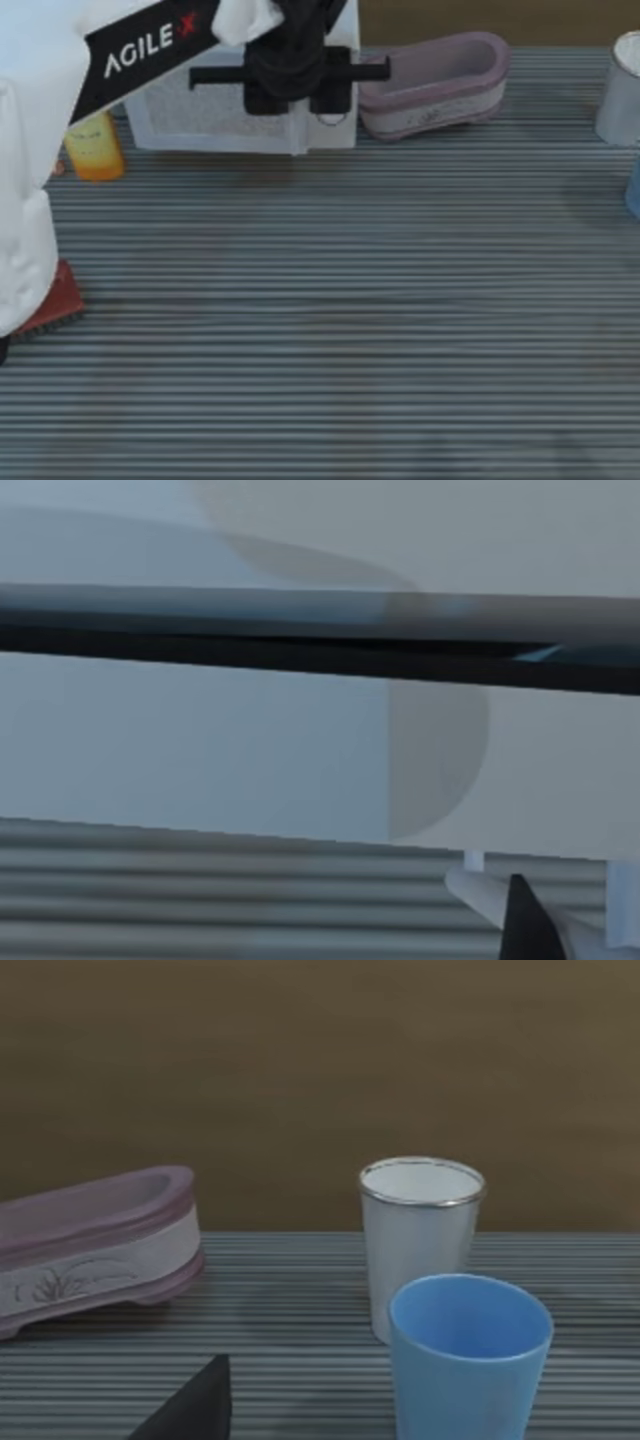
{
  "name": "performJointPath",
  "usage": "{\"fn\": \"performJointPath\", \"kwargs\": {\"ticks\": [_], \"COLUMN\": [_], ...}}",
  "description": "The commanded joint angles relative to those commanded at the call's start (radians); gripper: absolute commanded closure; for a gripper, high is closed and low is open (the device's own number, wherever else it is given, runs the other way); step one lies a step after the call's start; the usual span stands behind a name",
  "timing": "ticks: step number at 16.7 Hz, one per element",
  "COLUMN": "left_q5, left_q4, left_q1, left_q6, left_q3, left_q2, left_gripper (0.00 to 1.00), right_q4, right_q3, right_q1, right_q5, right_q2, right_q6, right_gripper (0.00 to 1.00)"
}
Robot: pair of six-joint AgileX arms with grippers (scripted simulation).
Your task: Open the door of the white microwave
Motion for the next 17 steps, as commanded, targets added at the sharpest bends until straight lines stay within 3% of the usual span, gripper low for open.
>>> {"fn": "performJointPath", "kwargs": {"ticks": [17], "left_q5": [-0.011], "left_q4": [0.022], "left_q1": [0.000], "left_q6": [-0.008], "left_q3": [-0.053], "left_q2": [-0.039], "left_gripper": [1.00], "right_q4": [0.000], "right_q3": [0.000], "right_q1": [0.000], "right_q5": [0.000], "right_q2": [0.000], "right_q6": [0.000], "right_gripper": [0.00]}}
